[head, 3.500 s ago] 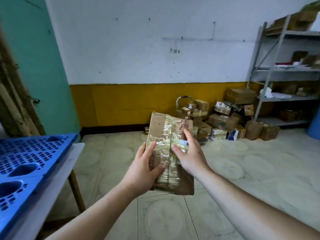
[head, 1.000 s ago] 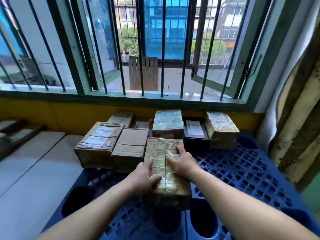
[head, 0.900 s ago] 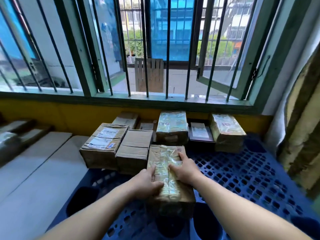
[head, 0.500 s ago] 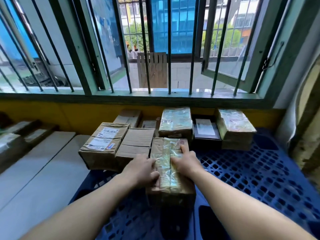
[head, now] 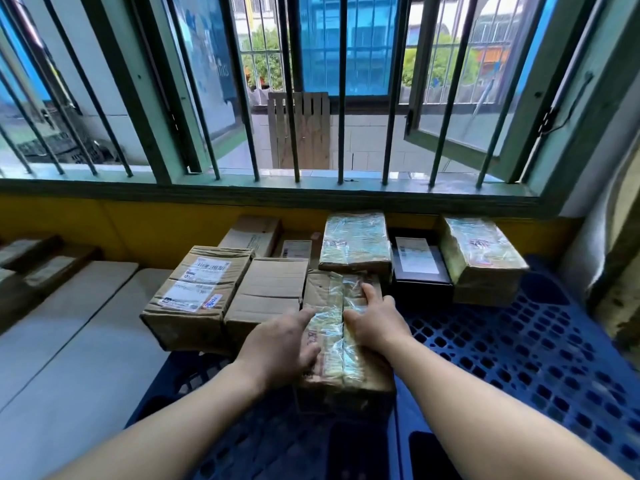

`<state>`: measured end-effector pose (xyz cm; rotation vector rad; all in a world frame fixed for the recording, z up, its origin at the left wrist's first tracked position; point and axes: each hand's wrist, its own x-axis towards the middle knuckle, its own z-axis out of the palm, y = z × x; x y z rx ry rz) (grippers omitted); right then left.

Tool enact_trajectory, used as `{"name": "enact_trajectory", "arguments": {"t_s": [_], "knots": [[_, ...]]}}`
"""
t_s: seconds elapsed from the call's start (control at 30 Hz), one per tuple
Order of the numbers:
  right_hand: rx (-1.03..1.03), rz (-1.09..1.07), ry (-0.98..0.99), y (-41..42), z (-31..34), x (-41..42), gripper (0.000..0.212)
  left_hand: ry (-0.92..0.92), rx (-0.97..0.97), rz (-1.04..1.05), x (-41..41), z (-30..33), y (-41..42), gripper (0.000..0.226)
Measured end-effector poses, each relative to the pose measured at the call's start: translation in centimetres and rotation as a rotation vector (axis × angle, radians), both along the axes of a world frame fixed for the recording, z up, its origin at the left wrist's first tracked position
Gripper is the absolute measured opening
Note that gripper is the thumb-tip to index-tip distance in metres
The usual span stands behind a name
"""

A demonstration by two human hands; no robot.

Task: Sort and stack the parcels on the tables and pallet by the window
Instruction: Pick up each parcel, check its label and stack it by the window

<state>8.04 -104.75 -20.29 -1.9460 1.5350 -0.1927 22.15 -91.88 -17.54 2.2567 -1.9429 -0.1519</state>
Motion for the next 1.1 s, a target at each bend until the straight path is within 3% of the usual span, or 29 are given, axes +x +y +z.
{"name": "enact_trajectory", "arguments": {"t_s": [0.1,0.2,0.27,0.4,0.53,0.77,1.1], "knots": [[0.001,0.005,0.024,0.1,0.2,0.1,0.072,0.012,0.052,0.010,-0.2,-0.3,0.4,0.056],[-0.030,0.018,0.095,0.3,0.6,0.4,0.071,-0.134,-0.001,-0.022,0.2,0.2,0.4,0.056],[-0.047,0.031,0.138,0.4,0.8,0.8,0.070,-0.184,0.053,-0.029,0.4,0.3,0.4,0.069],[-0.045,0.040,0.154,0.2,0.6,1.1,0.070,-0.131,0.338,-0.069,0.4,-0.8,0.2,0.096],[-0.061,0.033,0.145,-0.2,0.1,1.2,0.070,-0.215,0.432,-0.125,0.7,-0.8,-0.2,0.109],[-0.079,0.071,0.215,0.6,1.5,1.3,0.068,-0.192,0.476,-0.117,0.3,0.9,-0.2,0.107],[-0.270,0.274,0.164,6.8,9.4,8.0,0.071,0.041,0.262,0.086,10.0,6.9,7.3,0.082]]}}
